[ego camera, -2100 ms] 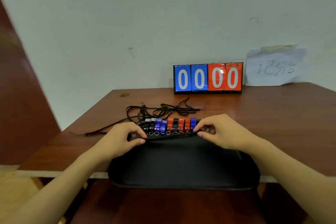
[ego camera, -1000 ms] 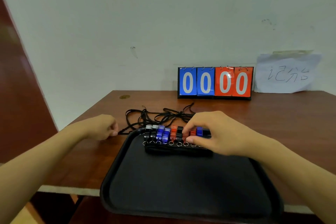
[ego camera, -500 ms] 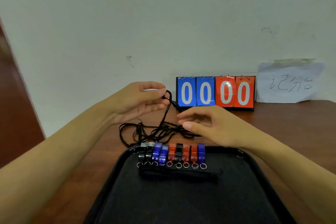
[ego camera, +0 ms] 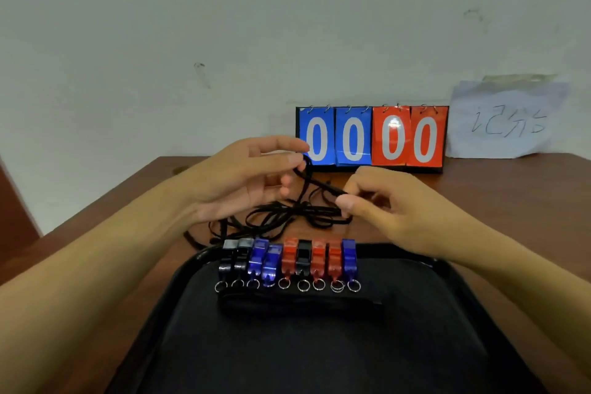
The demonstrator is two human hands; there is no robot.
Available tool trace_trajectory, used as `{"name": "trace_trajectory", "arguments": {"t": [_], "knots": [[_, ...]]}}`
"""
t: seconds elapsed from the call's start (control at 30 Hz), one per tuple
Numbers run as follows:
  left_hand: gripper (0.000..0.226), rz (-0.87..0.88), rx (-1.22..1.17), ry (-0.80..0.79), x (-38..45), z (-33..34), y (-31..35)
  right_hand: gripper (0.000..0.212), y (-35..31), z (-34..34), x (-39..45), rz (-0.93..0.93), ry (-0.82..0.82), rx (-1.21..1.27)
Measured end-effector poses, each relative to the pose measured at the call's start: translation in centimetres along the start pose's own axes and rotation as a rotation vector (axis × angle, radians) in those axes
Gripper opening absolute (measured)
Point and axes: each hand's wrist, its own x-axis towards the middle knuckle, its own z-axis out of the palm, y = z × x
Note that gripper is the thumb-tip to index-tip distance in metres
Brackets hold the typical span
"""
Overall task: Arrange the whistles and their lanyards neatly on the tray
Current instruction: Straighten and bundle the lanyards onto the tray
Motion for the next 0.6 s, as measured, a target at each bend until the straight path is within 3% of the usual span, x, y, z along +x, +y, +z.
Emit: {"name": "trace_trajectory", "arguments": {"t": [0.2,0.3,0.43,0.6], "knots": [[0.050,-0.031,0.054,-0.043,0.1,-4.1,-1.7,0.025,2.4,-0.2,-0.9,0.067,-0.042,0.136],[0.047,-0.005,0.119,-0.039,-0.1,-4.6,-2.4,0.024,2.7,-0.4,-1.1,0.065,-0.063,0.188],[0.023,0.117,0.245,-0.049,-0.6,-2.7,-1.2,0.024,1.6,-0.3,-0.7,-0.028,-0.099,0.232],[0.034,0.238,0.458,-0.212,-1.1,-0.4,-0.1,0.023,-0.6,-0.2,-0.8,-0.150,-0.264,0.561]]}}
